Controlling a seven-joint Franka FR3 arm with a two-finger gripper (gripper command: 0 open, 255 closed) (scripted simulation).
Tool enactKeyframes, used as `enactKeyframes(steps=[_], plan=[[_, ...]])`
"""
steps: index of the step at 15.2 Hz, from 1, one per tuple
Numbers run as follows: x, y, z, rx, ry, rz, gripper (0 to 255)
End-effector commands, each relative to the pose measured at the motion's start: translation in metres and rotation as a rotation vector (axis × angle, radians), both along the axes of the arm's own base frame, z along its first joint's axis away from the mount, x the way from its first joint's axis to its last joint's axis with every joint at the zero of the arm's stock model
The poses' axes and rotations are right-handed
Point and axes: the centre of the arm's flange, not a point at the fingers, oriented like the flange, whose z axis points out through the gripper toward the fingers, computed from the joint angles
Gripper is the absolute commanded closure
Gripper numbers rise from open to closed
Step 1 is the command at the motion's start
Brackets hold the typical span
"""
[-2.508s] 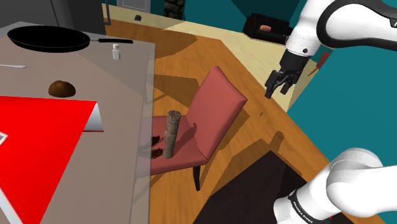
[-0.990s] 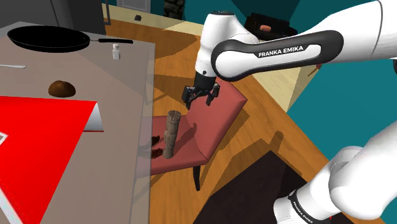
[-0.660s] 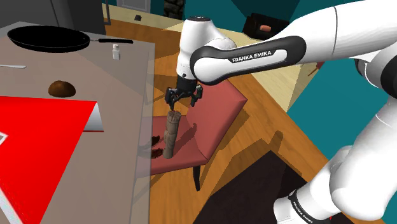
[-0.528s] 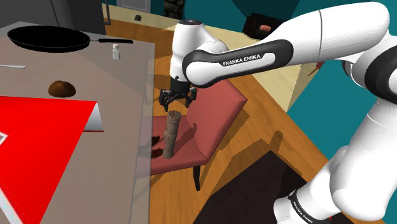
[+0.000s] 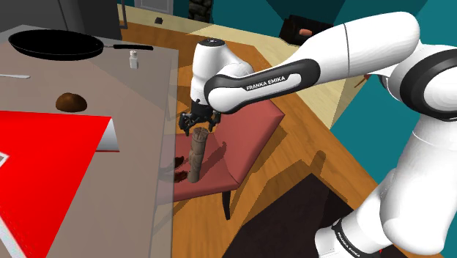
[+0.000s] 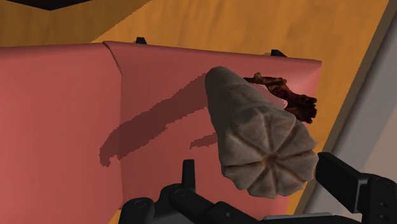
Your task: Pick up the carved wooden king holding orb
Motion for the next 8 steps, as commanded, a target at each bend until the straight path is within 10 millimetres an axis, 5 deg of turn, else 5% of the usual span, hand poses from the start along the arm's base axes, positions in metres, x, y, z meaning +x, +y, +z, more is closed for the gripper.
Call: enactKeyframes(steps=[1,2,3,8], plan=[[-0.0004,0.0005,-0.0042,0.000,0.000,0.000,0],[-0.0004,0.0005,-0.0043,0.000,0.000,0.000,0],[-0.0005,0.0004,-0.0043,0.000,0.000,0.000,255],[-0.0003,0.0008,-0.0047,0.000,0.000,0.000,255]])
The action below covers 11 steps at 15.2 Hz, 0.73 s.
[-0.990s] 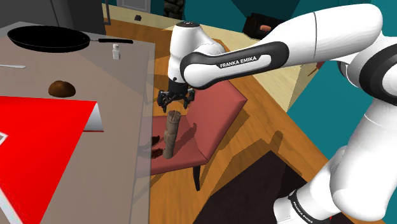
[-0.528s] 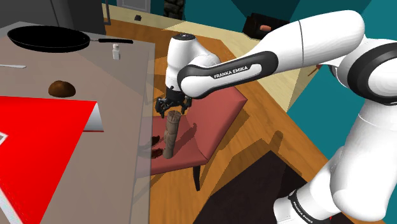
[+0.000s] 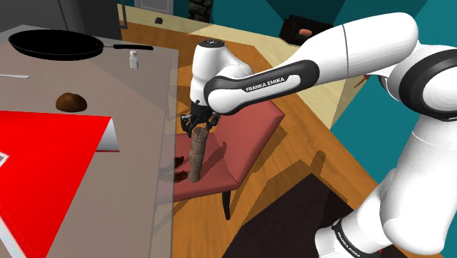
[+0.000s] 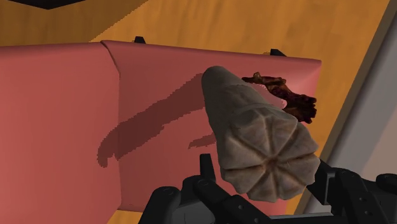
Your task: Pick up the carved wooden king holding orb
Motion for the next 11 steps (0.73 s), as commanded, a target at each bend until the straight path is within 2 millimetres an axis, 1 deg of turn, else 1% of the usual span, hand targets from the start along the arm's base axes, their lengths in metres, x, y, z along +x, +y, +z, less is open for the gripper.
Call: enactKeyframes(steps=[1,4,11], plan=[[0.000,-0.001,-0.002,-0.002,0.003,0.000,255],[0.000,-0.001,-0.001,-0.002,0.003,0.000,255],[0.000,-0.001,0.036,-0.002,0.003,0.000,255]])
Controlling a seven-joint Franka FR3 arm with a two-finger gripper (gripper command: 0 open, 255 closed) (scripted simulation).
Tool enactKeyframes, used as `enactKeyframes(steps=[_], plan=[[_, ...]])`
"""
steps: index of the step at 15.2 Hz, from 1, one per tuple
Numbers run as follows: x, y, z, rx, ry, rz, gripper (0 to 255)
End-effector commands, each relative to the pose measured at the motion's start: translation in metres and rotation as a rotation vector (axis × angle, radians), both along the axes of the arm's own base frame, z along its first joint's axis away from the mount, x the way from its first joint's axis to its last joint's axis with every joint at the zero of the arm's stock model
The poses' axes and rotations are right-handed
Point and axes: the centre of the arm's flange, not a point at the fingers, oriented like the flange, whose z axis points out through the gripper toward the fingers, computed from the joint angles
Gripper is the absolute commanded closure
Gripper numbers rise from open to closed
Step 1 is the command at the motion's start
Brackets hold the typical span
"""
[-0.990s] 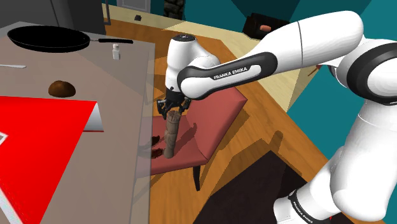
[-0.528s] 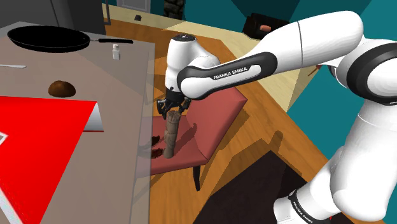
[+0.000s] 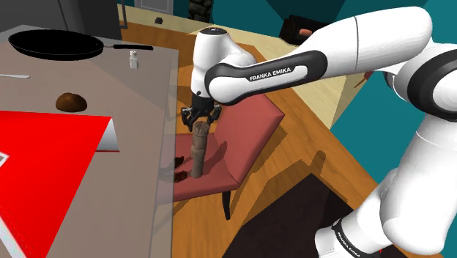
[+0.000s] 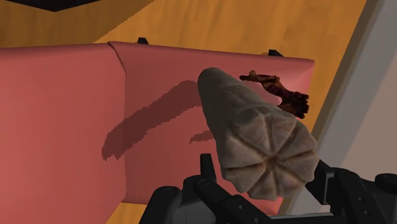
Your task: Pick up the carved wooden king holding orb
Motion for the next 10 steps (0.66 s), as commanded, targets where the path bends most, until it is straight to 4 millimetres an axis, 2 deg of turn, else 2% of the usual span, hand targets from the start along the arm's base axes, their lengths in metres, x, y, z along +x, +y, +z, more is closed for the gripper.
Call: enactKeyframes(steps=[1,8,10], plan=[[-0.001,0.000,0.011,0.000,-0.001,0.000,255],[-0.001,0.000,0.048,0.000,-0.001,0.000,255],[-0.001,0.000,0.049,0.000,-0.001,0.000,255]])
